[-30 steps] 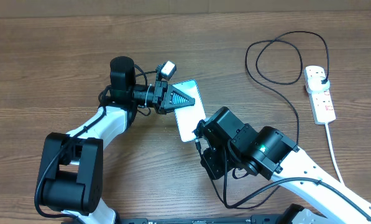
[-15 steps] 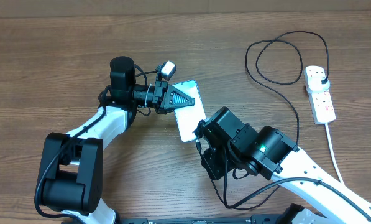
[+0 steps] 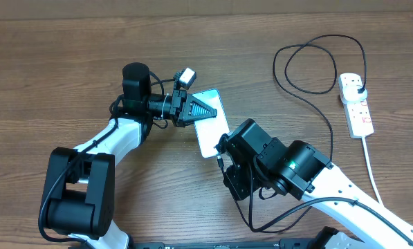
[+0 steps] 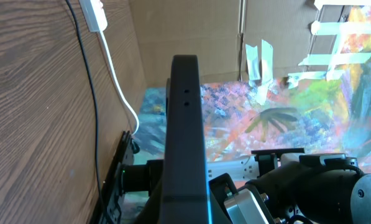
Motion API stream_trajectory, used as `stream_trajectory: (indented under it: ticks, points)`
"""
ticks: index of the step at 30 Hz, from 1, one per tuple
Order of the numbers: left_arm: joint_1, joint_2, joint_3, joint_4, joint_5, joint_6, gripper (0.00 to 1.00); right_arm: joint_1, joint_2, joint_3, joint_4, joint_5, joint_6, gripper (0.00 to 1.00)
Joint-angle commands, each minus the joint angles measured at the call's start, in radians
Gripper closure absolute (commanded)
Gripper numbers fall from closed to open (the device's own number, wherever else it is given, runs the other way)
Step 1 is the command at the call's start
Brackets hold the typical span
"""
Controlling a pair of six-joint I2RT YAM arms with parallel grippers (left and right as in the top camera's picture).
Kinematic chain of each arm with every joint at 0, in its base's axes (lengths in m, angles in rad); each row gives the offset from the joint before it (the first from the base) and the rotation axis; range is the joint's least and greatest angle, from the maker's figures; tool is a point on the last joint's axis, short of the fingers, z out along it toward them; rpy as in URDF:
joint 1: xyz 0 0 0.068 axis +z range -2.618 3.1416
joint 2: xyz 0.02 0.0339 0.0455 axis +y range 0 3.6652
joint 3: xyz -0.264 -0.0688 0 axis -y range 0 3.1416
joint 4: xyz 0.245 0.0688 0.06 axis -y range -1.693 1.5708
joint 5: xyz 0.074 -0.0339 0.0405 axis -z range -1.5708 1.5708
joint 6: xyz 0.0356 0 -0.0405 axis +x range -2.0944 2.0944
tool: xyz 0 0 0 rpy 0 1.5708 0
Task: Plug charger to phone and switch on socket
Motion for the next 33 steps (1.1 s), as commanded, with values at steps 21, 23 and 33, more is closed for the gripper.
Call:
stream_trajectory:
  ticks: [21, 23, 33]
  points:
    - [-0.006, 0.005, 0.007, 0.005, 0.029, 0.185, 0.96, 0.004, 0.038, 0.031, -0.028, -0.008, -0.001, 0.96]
    - [-0.006, 0.005, 0.007, 0.005, 0.029, 0.186, 0.96, 0.004, 0.038, 0.031, -0.028, -0.008, -0.001, 0.96]
    - [-0.006, 0.005, 0.007, 0.004, 0.029, 0.184, 0.96, 0.004, 0.039, 0.031, -0.008, -0.008, 0.003, 0.96]
